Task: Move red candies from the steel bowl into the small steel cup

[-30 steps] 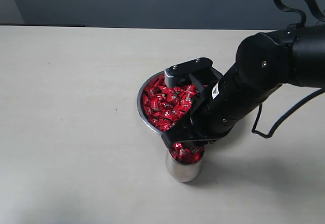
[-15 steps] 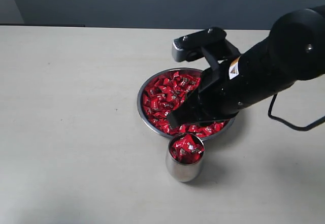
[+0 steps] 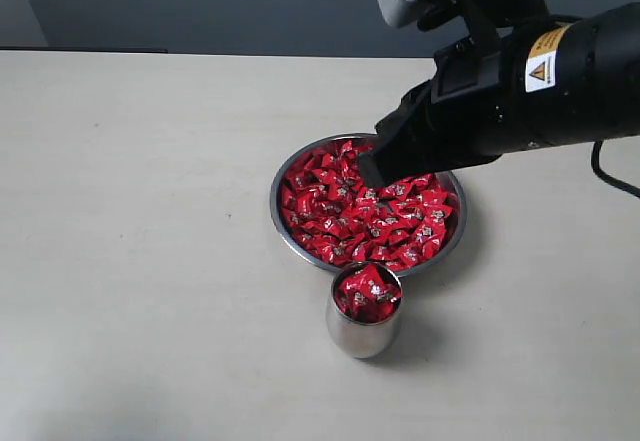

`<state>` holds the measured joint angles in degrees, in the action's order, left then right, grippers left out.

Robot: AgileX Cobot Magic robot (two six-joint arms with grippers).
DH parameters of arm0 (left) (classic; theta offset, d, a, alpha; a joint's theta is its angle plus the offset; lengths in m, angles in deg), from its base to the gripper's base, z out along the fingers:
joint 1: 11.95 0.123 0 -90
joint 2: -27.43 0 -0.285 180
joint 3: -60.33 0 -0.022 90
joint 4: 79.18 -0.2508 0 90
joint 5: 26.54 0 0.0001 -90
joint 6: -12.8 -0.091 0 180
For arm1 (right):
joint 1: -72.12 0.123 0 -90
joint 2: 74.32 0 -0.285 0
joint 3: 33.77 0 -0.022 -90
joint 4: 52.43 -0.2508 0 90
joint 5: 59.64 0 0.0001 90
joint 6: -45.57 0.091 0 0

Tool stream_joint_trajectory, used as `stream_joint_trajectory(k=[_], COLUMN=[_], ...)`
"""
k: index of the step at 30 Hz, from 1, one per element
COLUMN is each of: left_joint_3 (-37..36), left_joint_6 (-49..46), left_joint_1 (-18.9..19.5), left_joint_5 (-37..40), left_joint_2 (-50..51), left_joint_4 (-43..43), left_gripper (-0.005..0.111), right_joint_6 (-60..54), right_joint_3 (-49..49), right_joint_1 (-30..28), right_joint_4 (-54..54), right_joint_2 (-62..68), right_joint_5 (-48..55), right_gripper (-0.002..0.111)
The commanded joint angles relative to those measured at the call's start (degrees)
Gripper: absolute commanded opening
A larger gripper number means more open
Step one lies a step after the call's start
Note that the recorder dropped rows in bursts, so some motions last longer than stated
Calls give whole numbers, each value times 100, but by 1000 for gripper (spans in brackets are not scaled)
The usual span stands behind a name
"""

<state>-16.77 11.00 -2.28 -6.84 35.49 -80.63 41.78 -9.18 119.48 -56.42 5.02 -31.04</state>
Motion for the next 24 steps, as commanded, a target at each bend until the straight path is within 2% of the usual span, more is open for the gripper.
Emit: stream_joint_trajectory(k=[1, 7, 20, 24], left_joint_3=[-11, -11, -11, -11], left_joint_6=[11, 11, 11, 11], left_joint_1=[9, 9, 9, 9], left_joint_5=[-55, -55, -55, -55], left_joint_2=[-27, -27, -27, -27], left_joint_4=[-11, -11, -11, -11], left_gripper=[0, 0, 0, 0], right_joint_6=[141, 579, 718, 659], right_joint_3=[-28, -4, -4, -4], right_joint_1=[11, 11, 11, 11], right_joint_4=[73, 477, 367, 812], right_joint_2=[-241, -642, -738, -738], right_joint_5=[-106, -314, 68, -144], right_gripper=[0, 0, 0, 0])
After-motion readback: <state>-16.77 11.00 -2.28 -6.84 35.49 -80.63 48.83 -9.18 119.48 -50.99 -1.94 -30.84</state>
